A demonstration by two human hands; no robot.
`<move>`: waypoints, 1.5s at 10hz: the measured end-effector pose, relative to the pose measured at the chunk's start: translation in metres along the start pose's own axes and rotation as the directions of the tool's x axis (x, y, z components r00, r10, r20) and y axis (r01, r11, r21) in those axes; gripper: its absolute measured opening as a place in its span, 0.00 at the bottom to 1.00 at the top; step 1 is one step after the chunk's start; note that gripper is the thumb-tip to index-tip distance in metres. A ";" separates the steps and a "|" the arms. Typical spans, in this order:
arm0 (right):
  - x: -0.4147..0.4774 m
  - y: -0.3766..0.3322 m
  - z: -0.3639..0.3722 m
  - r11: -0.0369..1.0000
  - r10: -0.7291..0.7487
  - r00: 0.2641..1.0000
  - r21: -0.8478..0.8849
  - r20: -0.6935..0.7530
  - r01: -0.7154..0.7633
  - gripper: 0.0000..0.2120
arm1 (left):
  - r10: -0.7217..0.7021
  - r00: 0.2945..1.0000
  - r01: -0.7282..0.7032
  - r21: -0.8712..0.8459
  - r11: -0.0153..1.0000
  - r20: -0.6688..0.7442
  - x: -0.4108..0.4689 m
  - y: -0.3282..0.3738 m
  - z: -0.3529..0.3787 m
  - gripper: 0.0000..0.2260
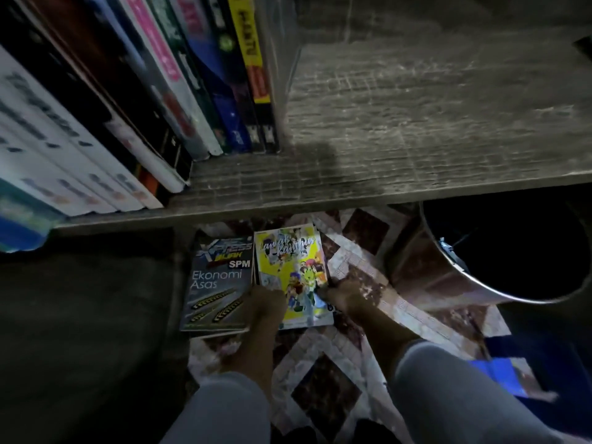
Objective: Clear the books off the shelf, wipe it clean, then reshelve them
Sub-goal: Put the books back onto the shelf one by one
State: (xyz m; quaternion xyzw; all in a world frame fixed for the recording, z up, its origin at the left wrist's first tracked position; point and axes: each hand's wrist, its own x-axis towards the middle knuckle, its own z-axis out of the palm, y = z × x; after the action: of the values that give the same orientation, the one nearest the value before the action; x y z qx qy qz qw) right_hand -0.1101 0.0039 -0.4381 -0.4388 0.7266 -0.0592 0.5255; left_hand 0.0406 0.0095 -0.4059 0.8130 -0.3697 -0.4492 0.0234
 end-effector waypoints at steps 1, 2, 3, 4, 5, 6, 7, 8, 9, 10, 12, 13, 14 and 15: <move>0.006 0.004 0.006 0.995 0.043 0.999 0.095 -0.014 -0.041 0.10 | 0.094 0.994 -0.085 0.166 0.982 -0.048 0.021 -0.016 0.029 0.24; 0.009 0.004 0.009 0.980 0.088 0.995 0.185 -0.038 -0.080 0.12 | 0.110 0.986 -0.075 0.249 0.966 -0.126 0.024 -0.021 0.041 0.31; 0.014 0.003 0.011 0.950 0.123 0.991 0.297 -0.053 -0.102 0.12 | 0.042 0.991 -0.017 0.197 0.980 -0.126 0.029 -0.012 0.043 0.30; 0.019 0.008 0.010 0.930 0.141 0.990 0.346 -0.029 -0.122 0.09 | -0.040 0.994 0.053 0.139 0.989 -0.097 0.035 -0.008 0.047 0.29; 0.022 0.008 0.011 0.936 0.150 0.988 0.326 -0.032 -0.132 0.05 | -0.091 0.993 0.096 0.074 0.993 -0.071 0.040 -0.005 0.043 0.26; 0.025 0.007 0.008 0.932 0.154 0.988 0.335 -0.020 -0.139 0.10 | -0.166 0.986 0.166 -0.016 0.986 -0.009 0.045 -0.003 0.044 0.22; 0.025 0.008 0.003 0.927 0.139 0.990 0.352 -0.009 -0.127 0.15 | -0.151 0.988 0.151 0.003 0.989 0.014 0.046 -0.006 0.052 0.21; 0.028 0.012 0.001 0.931 0.143 0.989 0.343 -0.022 -0.127 0.15 | -0.135 0.991 0.133 -0.102 0.986 -0.013 0.035 0.001 0.057 0.25; 0.031 0.012 0.000 0.926 0.167 0.985 0.348 -0.032 -0.145 0.11 | -0.160 0.987 0.156 -0.164 0.974 -0.011 0.028 0.006 0.059 0.31; 0.032 0.013 -0.001 0.932 0.167 0.985 0.332 -0.030 -0.148 0.13 | -0.212 0.977 0.206 -0.302 0.931 0.014 0.040 0.003 0.061 0.36; 0.031 0.014 -0.003 0.934 0.163 0.986 0.326 -0.027 -0.145 0.13 | -0.197 0.978 0.210 -0.403 0.891 0.074 0.038 -0.003 0.051 0.28; 0.028 0.015 -0.009 0.937 0.155 0.988 0.317 -0.007 -0.145 0.17 | -0.176 0.983 0.182 -0.501 0.846 0.060 0.043 -0.005 0.053 0.31; 0.040 0.025 -0.006 0.946 0.139 0.990 0.299 -0.029 -0.124 0.41 | -0.144 0.986 0.163 -0.529 0.833 0.077 0.038 0.005 0.053 0.38; 0.032 0.016 -0.012 0.974 0.119 0.991 0.201 -0.069 -0.103 0.54 | -0.083 0.992 0.120 -0.573 0.811 0.090 0.035 0.019 0.049 0.44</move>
State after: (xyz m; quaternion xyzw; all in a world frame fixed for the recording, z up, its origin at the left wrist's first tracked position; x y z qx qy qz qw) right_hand -0.1309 -0.0128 -0.4647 -0.3408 0.7610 -0.1189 0.5391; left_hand 0.0041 -0.0113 -0.4526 0.7723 -0.1728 -0.5650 0.2334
